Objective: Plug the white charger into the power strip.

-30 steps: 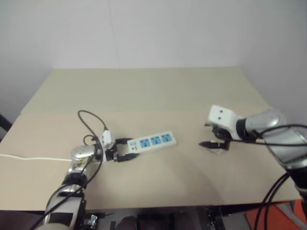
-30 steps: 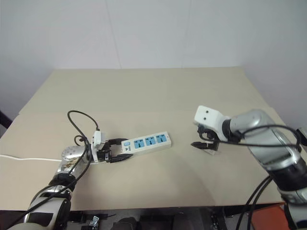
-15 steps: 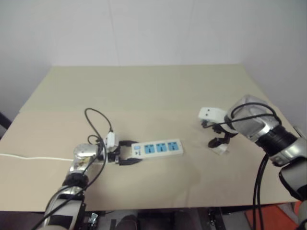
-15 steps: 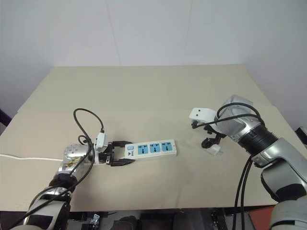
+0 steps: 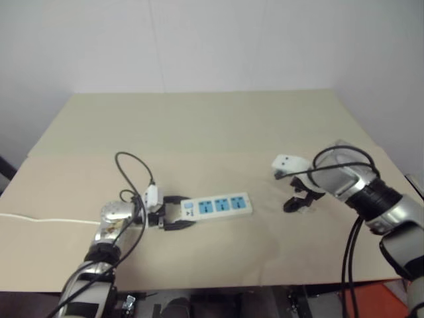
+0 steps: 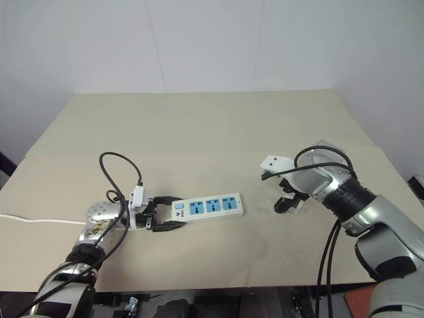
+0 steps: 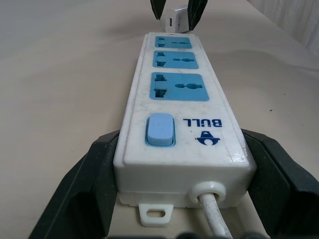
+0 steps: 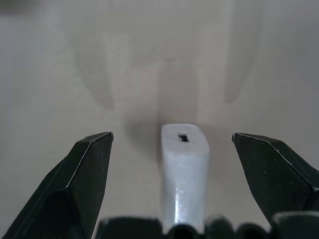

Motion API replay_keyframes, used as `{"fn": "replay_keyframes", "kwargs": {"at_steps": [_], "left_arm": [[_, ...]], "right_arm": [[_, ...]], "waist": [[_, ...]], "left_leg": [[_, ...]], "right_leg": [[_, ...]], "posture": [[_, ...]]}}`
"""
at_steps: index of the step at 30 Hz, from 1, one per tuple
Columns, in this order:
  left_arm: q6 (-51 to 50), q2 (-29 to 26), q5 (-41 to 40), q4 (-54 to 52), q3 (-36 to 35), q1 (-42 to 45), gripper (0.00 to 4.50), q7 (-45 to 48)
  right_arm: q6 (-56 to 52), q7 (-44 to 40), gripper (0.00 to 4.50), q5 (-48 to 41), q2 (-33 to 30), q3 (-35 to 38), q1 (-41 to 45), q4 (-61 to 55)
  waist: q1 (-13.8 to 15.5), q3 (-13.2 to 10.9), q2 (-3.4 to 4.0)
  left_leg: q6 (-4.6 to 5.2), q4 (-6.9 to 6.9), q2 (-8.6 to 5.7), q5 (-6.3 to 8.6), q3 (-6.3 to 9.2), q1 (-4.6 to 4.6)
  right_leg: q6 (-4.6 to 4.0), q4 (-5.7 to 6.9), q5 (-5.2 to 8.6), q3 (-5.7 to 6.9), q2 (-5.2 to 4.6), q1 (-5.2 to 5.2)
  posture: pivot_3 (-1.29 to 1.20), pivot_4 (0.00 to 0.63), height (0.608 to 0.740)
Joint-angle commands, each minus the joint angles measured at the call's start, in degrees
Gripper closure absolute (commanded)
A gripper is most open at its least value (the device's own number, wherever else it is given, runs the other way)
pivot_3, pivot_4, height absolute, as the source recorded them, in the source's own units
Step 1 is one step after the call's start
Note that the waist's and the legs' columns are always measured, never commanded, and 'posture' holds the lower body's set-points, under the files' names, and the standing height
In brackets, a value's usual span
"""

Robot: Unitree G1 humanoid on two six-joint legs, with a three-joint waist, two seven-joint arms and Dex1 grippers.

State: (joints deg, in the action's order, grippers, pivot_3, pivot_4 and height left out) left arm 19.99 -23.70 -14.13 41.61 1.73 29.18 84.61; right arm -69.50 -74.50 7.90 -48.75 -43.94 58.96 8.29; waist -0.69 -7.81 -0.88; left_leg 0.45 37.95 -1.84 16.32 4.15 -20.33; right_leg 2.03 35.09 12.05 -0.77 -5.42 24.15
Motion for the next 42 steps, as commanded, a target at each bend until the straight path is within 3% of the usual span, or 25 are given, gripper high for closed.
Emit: {"fn": "replay_keyframes", "kwargs": {"at_steps": [1, 8, 9, 12, 19, 31, 38, 42], "left_arm": [[0.1, -0.7, 2.6, 1.2, 2.5, -0.2, 1.23, 0.5], [-0.2, -1.0, 2.7, 0.6, 2.9, -0.5, 1.23, -0.1], [-0.3, -1.0, 2.7, 0.5, 3.0, -0.6, 1.23, -0.2], [-0.1, -1.2, 3.0, 0.3, 3.2, -0.8, 1.23, -0.5], [-0.8, -1.2, 2.4, -0.3, 3.2, -0.2, 1.23, -1.0], [-2.2, -1.8, 2.0, -2.0, 3.8, -0.4, 1.23, -0.2], [-2.5, -1.8, 1.4, -3.1, 4.5, 0.4, 1.23, 1.9], [-1.8, -1.9, 1.7, -2.5, 5.2, 1.2, 1.23, 3.2]], "right_arm": [[-1.4, 1.1, 0.00, -0.6, -0.8, 1.3, 0.1, -1.6], [-2.1, 3.1, 0.00, -1.0, -0.5, 1.1, 0.1, -0.4], [-2.1, 3.1, 0.18, -1.0, -0.5, 0.8, 0.2, -0.4], [-2.6, 3.0, 0.87, -1.7, -0.5, 0.7, 0.0, -0.9], [-3.6, 4.6, 3.35, -2.1, -0.5, -0.2, -0.4, -1.3], [-5.0, 5.8, 3.39, -5.1, -1.6, 3.1, 0.4, -5.5], [-5.5, 5.9, 3.39, -17.6, 1.1, 22.0, -0.4, -13.6], [5.7, 9.5, 3.39, -24.9, 9.6, 35.9, -8.2, -17.9]], "waist": [[0.0, 0.0, 0.01], [0.0, 0.0, 0.04], [-0.1, 0.0, 0.04], [-0.1, 0.1, 0.05], [0.0, 0.1, 0.04], [-0.1, 0.1, 0.04], [0.1, 0.1, 0.04], [0.0, 0.1, -0.03]], "left_leg": [[0.00, 0.00, 0.00, 0.00, 0.00, 0.00], [-0.01, 0.01, -0.01, -0.01, 0.00, 0.04], [-0.01, 0.01, -0.01, -0.01, 0.00, 0.04], [-0.01, 0.02, -0.01, -0.01, 0.00, 0.05], [-0.01, 0.07, -0.01, -0.01, 0.00, 0.04], [-0.01, 0.12, -0.01, -0.01, 0.01, 0.05], [0.00, 0.12, -0.01, 0.00, 0.10, 0.00], [0.02, 0.10, 0.01, 0.01, 0.12, 0.02]], "right_leg": [[0.00, 0.00, 0.00, 0.00, 0.00, 0.00], [0.00, 0.00, 0.00, -0.01, 0.00, -0.01], [0.00, 0.00, 0.00, -0.01, 0.00, -0.01], [0.00, 0.00, 0.00, -0.01, 0.00, -0.01], [0.00, 0.00, 0.00, -0.01, 0.00, -0.02], [-0.01, 0.02, 0.00, -0.01, 0.00, -0.02], [0.00, 0.02, -0.01, 0.01, 0.00, -0.06], [0.00, 0.06, -0.01, 0.04, 0.02, -0.12]], "posture": [[0.00, 0.150, 0.740], [0.00, 0.150, 0.740], [0.00, 0.150, 0.740], [0.00, 0.150, 0.740], [0.00, 0.150, 0.740], [0.00, 0.150, 0.740], [0.00, 0.150, 0.740], [0.00, 0.150, 0.740]]}}
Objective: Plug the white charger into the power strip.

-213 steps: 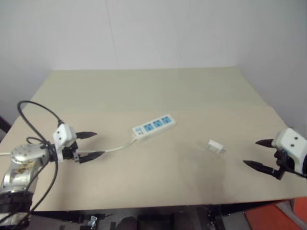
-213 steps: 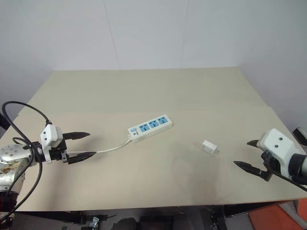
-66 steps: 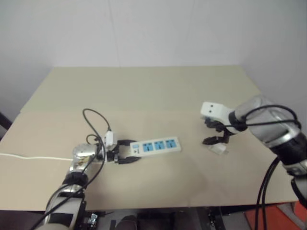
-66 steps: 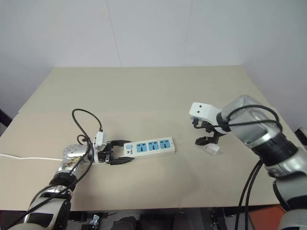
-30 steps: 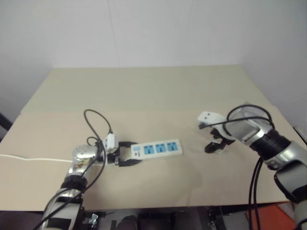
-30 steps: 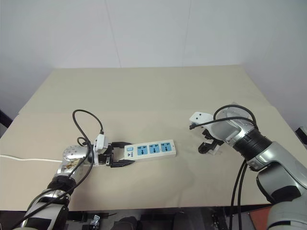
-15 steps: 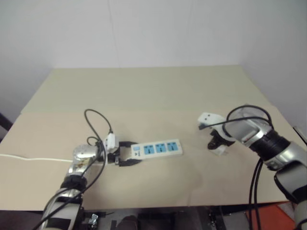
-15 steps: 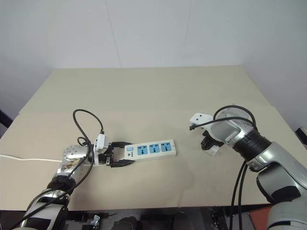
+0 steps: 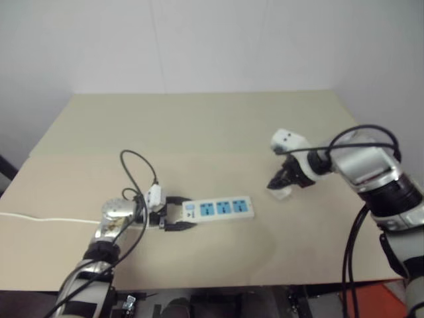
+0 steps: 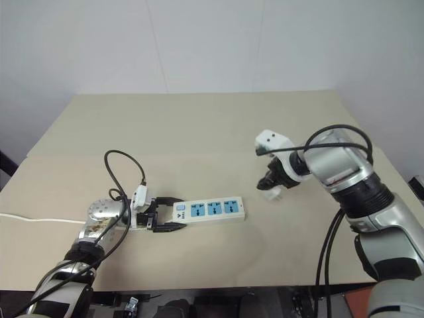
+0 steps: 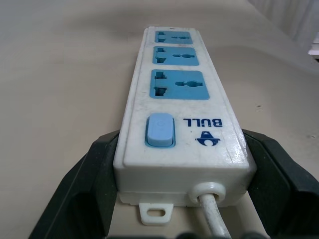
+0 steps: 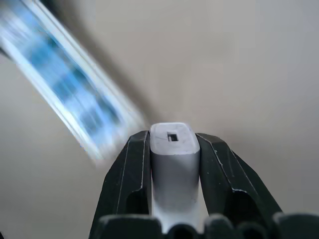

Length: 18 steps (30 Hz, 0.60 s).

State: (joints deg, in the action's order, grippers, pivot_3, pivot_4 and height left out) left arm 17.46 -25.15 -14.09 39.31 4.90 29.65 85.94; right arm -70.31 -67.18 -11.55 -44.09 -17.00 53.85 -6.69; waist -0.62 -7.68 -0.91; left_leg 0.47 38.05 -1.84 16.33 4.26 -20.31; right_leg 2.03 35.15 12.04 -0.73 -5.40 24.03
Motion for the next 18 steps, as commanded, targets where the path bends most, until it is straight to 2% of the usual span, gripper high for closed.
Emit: {"fn": "replay_keyframes", "kwargs": {"at_steps": [1, 3, 5, 8, 18], "left_arm": [[0.6, -0.3, 1.6, -0.1, 2.1, 0.9, 1.23, 2.1], [0.3, 0.0, 1.4, 0.2, 2.2, 1.2, 1.23, 2.1], [0.2, 0.2, 1.4, 0.6, 2.3, 1.4, 1.23, 2.2], [0.2, 0.2, 1.5, 1.3, 2.3, 1.6, 1.23, 2.2], [-0.3, -0.6, 1.7, 3.7, 2.4, 2.9, 1.23, 4.1]], "right_arm": [[9.3, 2.7, 3.39, -8.0, 8.2, 12.2, -5.0, -3.1], [19.8, 3.5, 3.39, -12.0, 15.3, 17.5, -10.4, -3.7], [25.0, 6.2, 3.39, -15.6, 22.5, 21.1, -14.1, -3.8], [35.8, 6.6, 3.39, -15.7, 28.3, 20.4, -19.5, -3.6], [57.3, 2.7, 3.39, -11.8, 32.2, 13.8, -26.3, 8.0]], "waist": [[-0.1, 0.0, -0.02], [0.0, 0.0, -0.03], [0.0, 0.0, -0.04], [0.0, 0.0, -0.03], [-0.4, 0.0, -0.01]], "left_leg": [[0.00, 0.00, 0.00, 0.00, 0.00, 0.00], [0.00, 0.01, -0.02, -0.01, 0.01, 0.00], [0.00, 0.03, -0.02, -0.01, 0.04, 0.01], [-0.01, 0.03, -0.06, -0.02, 0.16, 0.01], [-0.02, 0.05, -0.02, -0.02, 0.00, 0.14]], "right_leg": [[0.01, 0.06, -0.01, -0.01, 0.00, 0.00], [0.01, 0.15, -0.02, -0.05, -0.01, 0.01], [0.02, 0.19, -0.03, -0.03, -0.01, 0.01], [0.04, 0.24, -0.04, -0.05, -0.04, 0.02], [0.04, 0.33, -0.04, -0.07, 0.07, -0.01]], "posture": [[0.00, 0.150, 0.740], [0.00, 0.150, 0.740], [0.00, 0.150, 0.740], [0.00, 0.150, 0.740], [0.00, 0.150, 0.740]]}}
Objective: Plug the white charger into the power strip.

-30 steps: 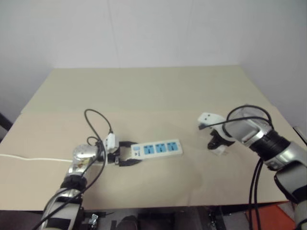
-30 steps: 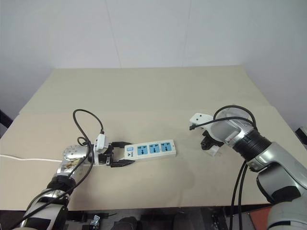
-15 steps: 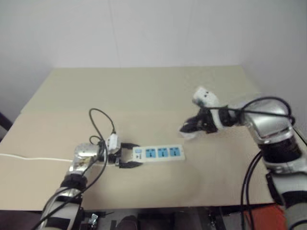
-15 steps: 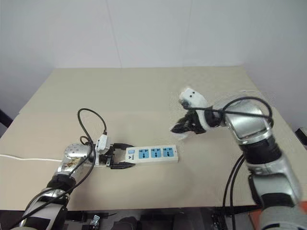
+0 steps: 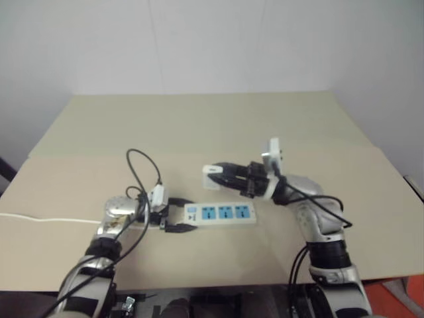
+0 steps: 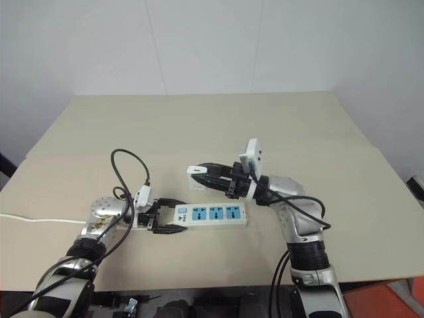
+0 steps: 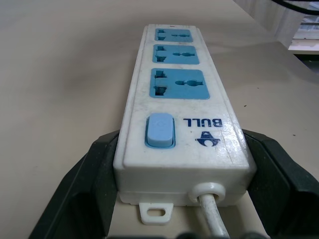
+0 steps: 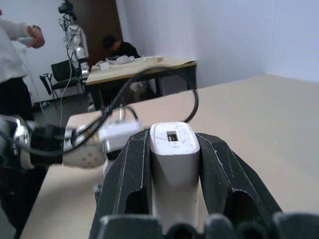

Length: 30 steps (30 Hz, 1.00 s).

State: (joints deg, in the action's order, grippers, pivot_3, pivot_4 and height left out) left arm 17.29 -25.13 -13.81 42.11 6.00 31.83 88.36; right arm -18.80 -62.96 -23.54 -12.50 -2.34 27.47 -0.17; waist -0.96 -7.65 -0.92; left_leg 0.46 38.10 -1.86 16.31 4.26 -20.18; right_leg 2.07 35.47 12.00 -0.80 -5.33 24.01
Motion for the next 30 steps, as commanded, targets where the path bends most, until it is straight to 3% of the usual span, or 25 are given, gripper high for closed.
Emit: {"fn": "replay_keyframes", "kwargs": {"at_steps": [1, 9, 30], "left_arm": [[-0.1, -0.6, 1.5, 1.3, 1.3, 1.0, 1.23, 1.8], [1.4, -1.1, 2.2, 4.7, 1.2, 3.0, 1.23, 3.3], [2.8, -0.6, 2.3, 6.3, 1.2, 3.0, 1.23, 3.2]], "right_arm": [[7.8, -2.0, 3.39, 0.8, 0.8, -1.4, 0.0, 3.0], [15.7, -4.7, 3.39, 2.1, 1.1, -4.0, 1.1, 10.6], [22.8, -6.0, 3.39, 4.7, 0.0, -6.3, 1.4, 18.5]], "waist": [[-0.1, 0.0, 0.00], [-0.3, 0.0, 0.00], [-0.5, 0.0, 0.00]], "left_leg": [[0.00, 0.00, 0.00, 0.00, 0.00, -0.01], [0.00, 0.01, 0.01, 0.00, -0.01, 0.01], [0.00, 0.01, 0.02, 0.00, 0.00, 0.07]], "right_leg": [[0.00, 0.00, 0.00, 0.00, 0.00, 0.00], [0.00, 0.03, 0.00, -0.01, 0.01, 0.00], [-0.01, 0.18, 0.00, -0.02, 0.02, 0.00]], "posture": [[0.00, 0.150, 0.740], [0.00, 0.150, 0.740], [0.00, 0.150, 0.740]]}}
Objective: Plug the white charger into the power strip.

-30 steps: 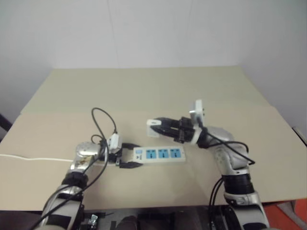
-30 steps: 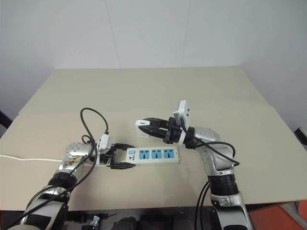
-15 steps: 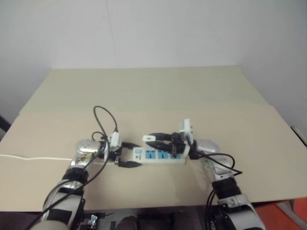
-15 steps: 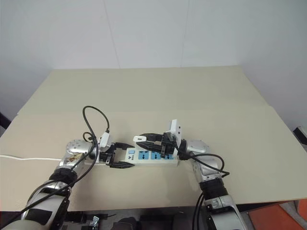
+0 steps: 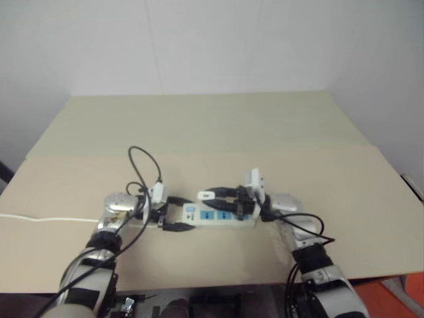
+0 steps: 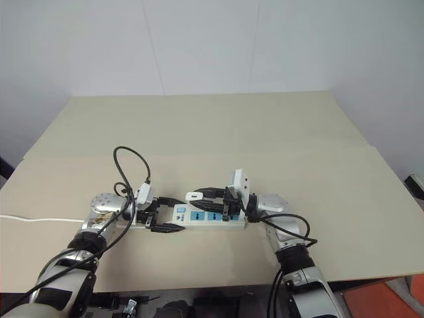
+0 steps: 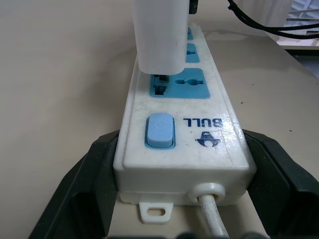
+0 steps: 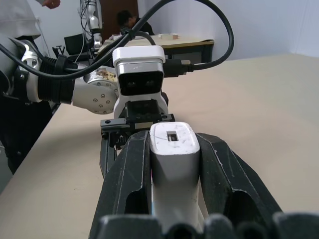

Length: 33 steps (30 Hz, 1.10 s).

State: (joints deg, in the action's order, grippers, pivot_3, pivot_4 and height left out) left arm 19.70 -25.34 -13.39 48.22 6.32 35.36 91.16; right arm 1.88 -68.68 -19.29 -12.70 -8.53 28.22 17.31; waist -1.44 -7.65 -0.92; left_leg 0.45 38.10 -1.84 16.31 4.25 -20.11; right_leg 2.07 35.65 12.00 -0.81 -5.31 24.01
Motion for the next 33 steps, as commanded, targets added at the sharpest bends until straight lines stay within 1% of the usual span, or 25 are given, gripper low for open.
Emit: {"fn": "replay_keyframes", "kwargs": {"at_steps": [1, 10, 20, 26, 33], "left_arm": [[0.3, -0.3, 1.8, 0.2, 0.9, -0.5, 1.23, 0.4], [0.0, -0.3, 1.6, -0.3, 1.0, -0.7, 1.23, 0.8], [-0.3, -0.1, 1.5, -0.4, 1.0, -0.4, 1.23, 1.0], [-0.1, -0.2, 1.5, -0.1, 1.0, -0.4, 1.23, 1.1], [-0.5, 0.0, 1.5, -0.8, 1.0, -0.9, 1.23, 0.8]], "right_arm": [[2.5, -0.2, 3.39, 0.6, 0.3, -0.1, 0.7, 1.5], [6.4, -0.1, 3.39, 2.2, 0.6, -0.7, 0.8, 5.3], [8.6, -2.8, 3.39, 2.2, 0.3, -0.4, 2.1, 8.5], [12.1, -6.5, 3.39, 2.5, 0.2, -0.1, 4.0, 14.9], [14.6, -6.3, 3.39, 4.6, 1.4, -0.9, 5.1, 21.5]], "waist": [[0.0, 0.0, 0.00], [0.0, 0.0, 0.00], [0.0, 0.0, 0.01], [0.0, 0.0, 0.01], [-0.2, 0.0, 0.01]], "left_leg": [[0.00, 0.00, 0.00, 0.00, 0.00, 0.01], [0.00, 0.00, 0.00, 0.00, 0.00, 0.07], [0.00, 0.00, 0.00, 0.00, 0.00, 0.10], [0.00, 0.00, 0.00, 0.00, 0.00, 0.12], [0.01, -0.01, 0.00, 0.01, 0.02, 0.35]], "right_leg": [[0.00, 0.00, 0.00, 0.00, 0.00, 0.00], [0.00, 0.02, 0.00, -0.02, 0.00, -0.03], [0.00, 0.03, 0.00, -0.04, 0.00, -0.04], [0.00, 0.03, 0.00, -0.04, 0.00, -0.06], [0.00, 0.02, 0.00, -0.04, 0.00, -0.30]], "posture": [[0.00, 0.150, 0.740], [0.00, 0.150, 0.740], [0.00, 0.150, 0.740], [0.00, 0.150, 0.740], [0.00, 0.150, 0.740]]}}
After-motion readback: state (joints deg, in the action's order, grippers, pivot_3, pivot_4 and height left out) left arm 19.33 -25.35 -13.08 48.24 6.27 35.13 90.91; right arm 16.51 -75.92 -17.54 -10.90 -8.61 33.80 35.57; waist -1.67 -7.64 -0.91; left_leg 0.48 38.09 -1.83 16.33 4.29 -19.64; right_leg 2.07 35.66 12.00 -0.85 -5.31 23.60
